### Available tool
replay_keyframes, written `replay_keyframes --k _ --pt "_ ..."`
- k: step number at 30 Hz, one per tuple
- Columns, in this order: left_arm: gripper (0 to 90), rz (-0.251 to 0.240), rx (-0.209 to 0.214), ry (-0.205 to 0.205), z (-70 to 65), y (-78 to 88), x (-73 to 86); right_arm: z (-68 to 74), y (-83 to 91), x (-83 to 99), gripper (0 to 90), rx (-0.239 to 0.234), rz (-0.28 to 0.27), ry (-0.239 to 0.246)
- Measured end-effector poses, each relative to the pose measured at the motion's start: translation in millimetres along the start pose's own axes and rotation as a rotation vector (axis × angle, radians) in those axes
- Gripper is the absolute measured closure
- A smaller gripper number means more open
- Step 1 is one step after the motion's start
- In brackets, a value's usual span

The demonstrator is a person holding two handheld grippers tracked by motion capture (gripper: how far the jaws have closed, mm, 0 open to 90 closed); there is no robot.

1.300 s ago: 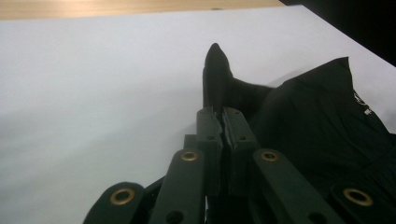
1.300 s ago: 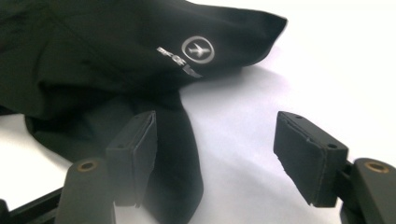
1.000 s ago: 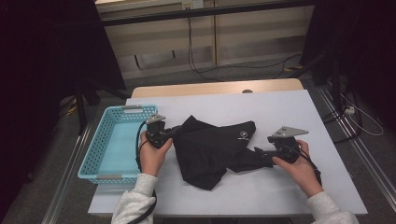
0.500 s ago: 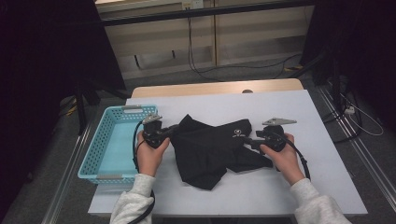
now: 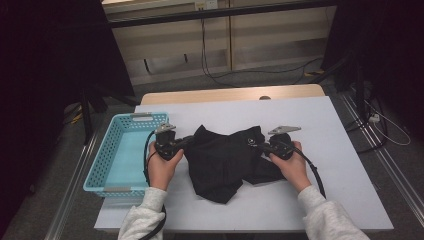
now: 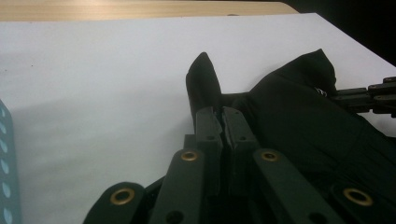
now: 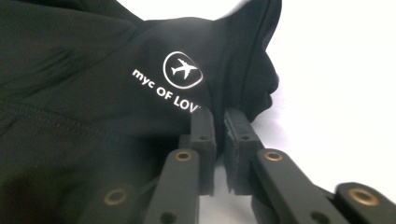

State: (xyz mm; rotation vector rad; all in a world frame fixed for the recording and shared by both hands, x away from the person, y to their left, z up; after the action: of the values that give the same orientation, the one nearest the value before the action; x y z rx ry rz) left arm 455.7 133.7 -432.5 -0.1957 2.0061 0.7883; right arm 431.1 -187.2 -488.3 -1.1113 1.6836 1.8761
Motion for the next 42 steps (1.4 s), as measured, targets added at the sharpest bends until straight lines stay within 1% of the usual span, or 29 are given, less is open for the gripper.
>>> replay_keyframes --k 1,2,3,5,8,10,13,14,16,17,18,20,21,22,23,24,25,27,29,30,31,33,34,36,37,39,40,41,42 --pt "86.3 -0.003 0.003 -0.002 -0.6 0.4 -0.4 -2.2 2.0 -0.6 88.3 -0.008 -0.006 -0.004" --pt "86.3 -0.004 0.003 -0.004 -0.9 1.0 -0.8 -5.3 5.3 -1.6 88.7 -0.021 -0.011 -0.017" --pt "86.3 -0.009 0.004 -0.005 -1.2 1.4 -1.1 -8.5 9.7 -2.9 88.9 -0.025 -0.019 -0.034" --pt "86.3 -0.011 0.013 -0.006 -1.7 1.0 -1.2 -14.9 20.1 -4.6 89.1 -0.026 -0.039 -0.048" --pt "86.4 -0.010 0.032 -0.007 -4.0 -2.9 -0.2 -22.2 36.5 -3.2 89.3 -0.016 -0.050 -0.043" --pt "86.4 -0.022 0.041 -0.012 -6.9 -5.6 -0.9 -26.2 47.9 -2.4 89.3 -0.009 -0.058 -0.040" --pt "86.5 -0.036 0.067 -0.021 -14.7 -10.0 -1.8 -31.2 65.6 -0.2 89.3 -0.008 -0.064 -0.041" --pt "86.5 -0.033 0.082 -0.022 -17.3 -12.5 -1.1 -32.8 70.8 1.0 89.3 -0.006 -0.061 -0.039" --pt "86.5 -0.022 0.079 -0.033 -19.6 -17.8 0.8 -36.0 79.6 4.7 89.3 -0.007 -0.044 -0.041" --pt "86.4 -0.016 0.080 -0.031 -19.3 -20.1 2.2 -38.0 82.5 7.2 89.3 -0.010 -0.031 -0.051" --pt "86.4 -0.002 0.072 -0.033 -18.2 -21.9 4.1 -40.5 84.4 10.0 89.2 -0.006 -0.025 -0.062" --pt "86.3 0.008 0.061 -0.024 -15.6 -26.1 8.1 -44.4 83.8 16.4 88.5 0.004 0.005 -0.077" --pt "86.2 0.020 0.048 -0.026 -13.8 -27.8 10.0 -45.3 81.2 19.9 88.0 0.009 0.020 -0.077" --pt "86.1 0.030 0.037 -0.030 -12.0 -28.8 11.6 -46.2 77.3 23.4 83.8 0.025 0.041 -0.066" --pt "86.0 0.035 0.027 -0.022 -10.2 -29.5 13.0 -47.9 72.8 26.1 74.2 0.057 0.050 -0.056" --pt "85.9 0.040 0.021 -0.020 -8.5 -29.8 14.1 -50.5 68.6 27.3 64.5 0.085 0.040 -0.050" --pt "85.6 0.046 0.013 -0.019 -6.7 -29.4 15.0 -52.4 65.8 27.1 58.8 0.095 0.027 -0.054" --pt "85.0 0.044 0.009 -0.009 -4.2 -28.6 15.7 -55.9 63.1 24.7 52.7 0.102 0.002 -0.066" --pt "84.5 0.038 0.002 -0.009 -1.8 -26.7 15.0 -58.8 60.9 23.2 51.1 0.122 0.000 -0.070" --pt "84.6 0.037 -0.002 -0.007 -0.7 -25.1 14.1 -59.6 59.4 22.8 49.7 0.120 -0.006 -0.077" --pt "84.5 0.028 -0.009 -0.008 0.5 -23.7 13.3 -59.7 57.7 22.7 49.3 0.110 -0.006 -0.090" --pt "85.2 0.011 -0.020 -0.004 2.3 -20.7 11.4 -60.2 53.3 22.6 48.1 0.116 0.001 -0.097" --pt "85.4 0.003 -0.025 -0.006 3.1 -19.8 10.7 -60.3 50.4 22.1 48.3 0.115 -0.004 -0.100" --pt "85.2 0.001 -0.035 -0.006 4.3 -19.6 10.6 -58.2 44.9 21.3 49.0 0.088 0.003 -0.128" --pt "85.1 0.004 -0.034 -0.007 4.4 -20.7 11.0 -56.7 42.0 20.9 50.9 0.085 0.006 -0.125" --pt "82.9 0.015 -0.029 -0.012 3.3 -23.7 12.7 -52.8 36.7 21.0 56.8 0.085 0.030 -0.097" --pt "79.3 0.016 -0.027 -0.013 2.8 -25.8 13.4 -52.4 34.2 21.5 58.6 0.098 0.042 -0.087" --pt "74.3 0.025 -0.032 -0.015 2.6 -27.1 14.2 -52.5 33.2 21.8 63.6 0.111 0.051 -0.084" --pt "69.7 0.028 -0.030 -0.018 2.4 -28.3 14.9 -53.9 32.7 21.7 68.9 0.122 0.047 -0.078"
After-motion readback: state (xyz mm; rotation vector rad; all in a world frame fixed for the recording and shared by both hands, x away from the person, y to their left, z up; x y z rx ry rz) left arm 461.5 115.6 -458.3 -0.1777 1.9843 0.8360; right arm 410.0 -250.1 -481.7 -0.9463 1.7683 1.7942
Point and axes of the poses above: each handheld gripper's, and its own axes: y roughly backward along the jaws, x roughly out of its underside, z roughly to its left, the point moved 4 cm from there along -y, roughly forward along the jaws, and after that the axes turned 13 degrees about x, right-handed, at the moved point
